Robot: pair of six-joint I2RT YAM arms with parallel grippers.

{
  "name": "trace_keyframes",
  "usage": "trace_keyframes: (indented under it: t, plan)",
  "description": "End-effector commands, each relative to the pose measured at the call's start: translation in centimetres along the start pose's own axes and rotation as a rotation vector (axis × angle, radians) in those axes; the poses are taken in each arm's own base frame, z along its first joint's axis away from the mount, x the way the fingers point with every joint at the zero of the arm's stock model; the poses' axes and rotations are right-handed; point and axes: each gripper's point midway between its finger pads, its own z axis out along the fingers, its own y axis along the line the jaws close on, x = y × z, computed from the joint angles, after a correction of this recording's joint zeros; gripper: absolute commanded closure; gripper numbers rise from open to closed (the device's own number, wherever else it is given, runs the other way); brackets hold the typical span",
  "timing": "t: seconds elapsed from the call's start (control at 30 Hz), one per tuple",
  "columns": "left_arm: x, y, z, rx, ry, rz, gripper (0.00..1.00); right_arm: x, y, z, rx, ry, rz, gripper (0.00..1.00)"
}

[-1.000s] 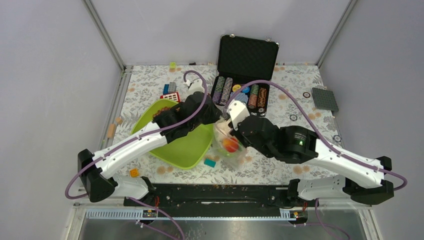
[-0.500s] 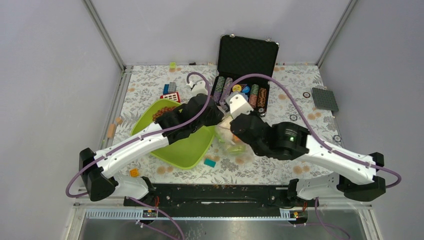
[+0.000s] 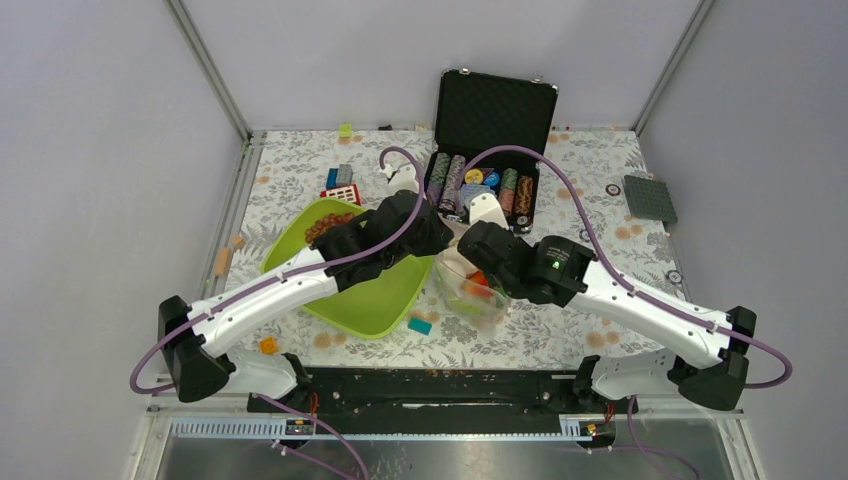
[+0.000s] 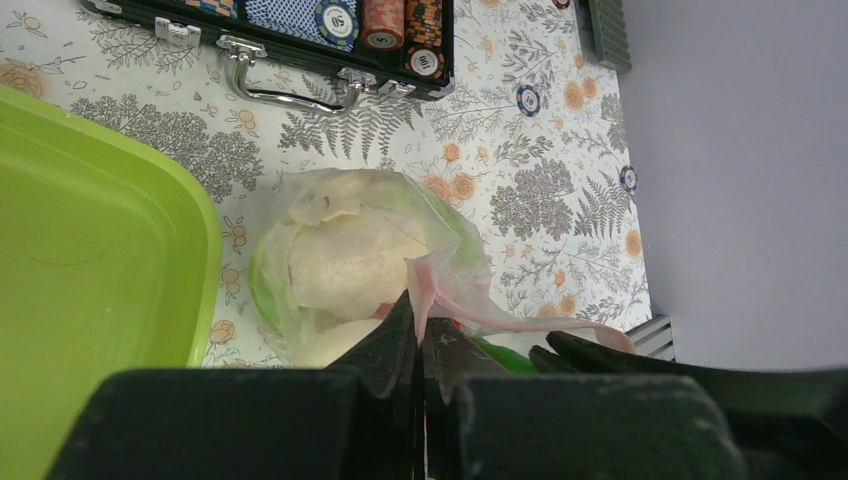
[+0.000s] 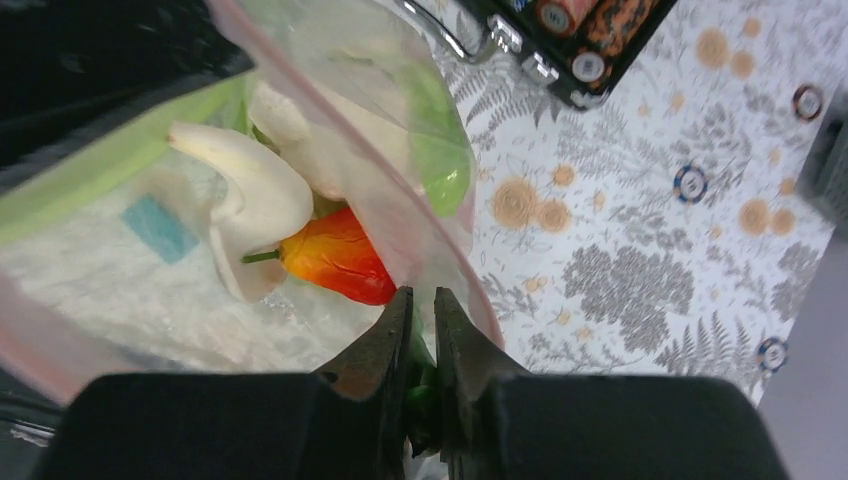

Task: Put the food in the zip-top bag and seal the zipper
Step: Adjust the fake vegetable in the zipper food storage bag.

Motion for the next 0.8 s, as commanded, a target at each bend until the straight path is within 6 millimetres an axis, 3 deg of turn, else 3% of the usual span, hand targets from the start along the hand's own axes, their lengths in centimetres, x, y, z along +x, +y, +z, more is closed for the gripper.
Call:
trace_keyframes:
  t: [0.0, 0.1, 0.33, 0.4, 0.57, 0.67, 0.77]
  plan:
    - [-3.3, -3.5, -2.4, 0.133, -0.091, -0.039, 1.00, 3.2, -0.4, 0.3, -0.002, 0.117, 0.070, 1.00]
    - [-3.4, -3.5, -2.3, 0.130, -0.095, -0.042, 1.00, 3.3, 0.3, 0.0, -0.057, 0.128, 0.053, 0.98]
    - [-3.6, -3.7, -1.9, 0.124, -0.102, -0.043, 1.00, 1.6, 2.2, -2.3, -0.278, 0.027, -0.028, 0.89]
    - [-3.7, -3.9, -1.9, 0.128, -0.103, -0.040, 1.00, 1.3, 2.2, -2.9, -0.303, 0.023, -0.049, 0.73]
    - [-3.8, -3.6, -1.9, 0.117, -0.112, -0.038, 1.00, -1.4, -0.7, -4.7, -0.202, -0.078, -0.001, 0.28]
    - [-3.7, -3.4, -1.8, 0.113, -0.111, -0.039, 1.00, -2.8, -0.7, -6.7, -0.273, -0.160, 0.031, 0.17]
    - [-3.7, -3.4, -1.7, 0.110, -0.113, -0.037, 1.00, -3.2, -0.7, -8.2, -0.337, -0.231, 0.059, 0.13]
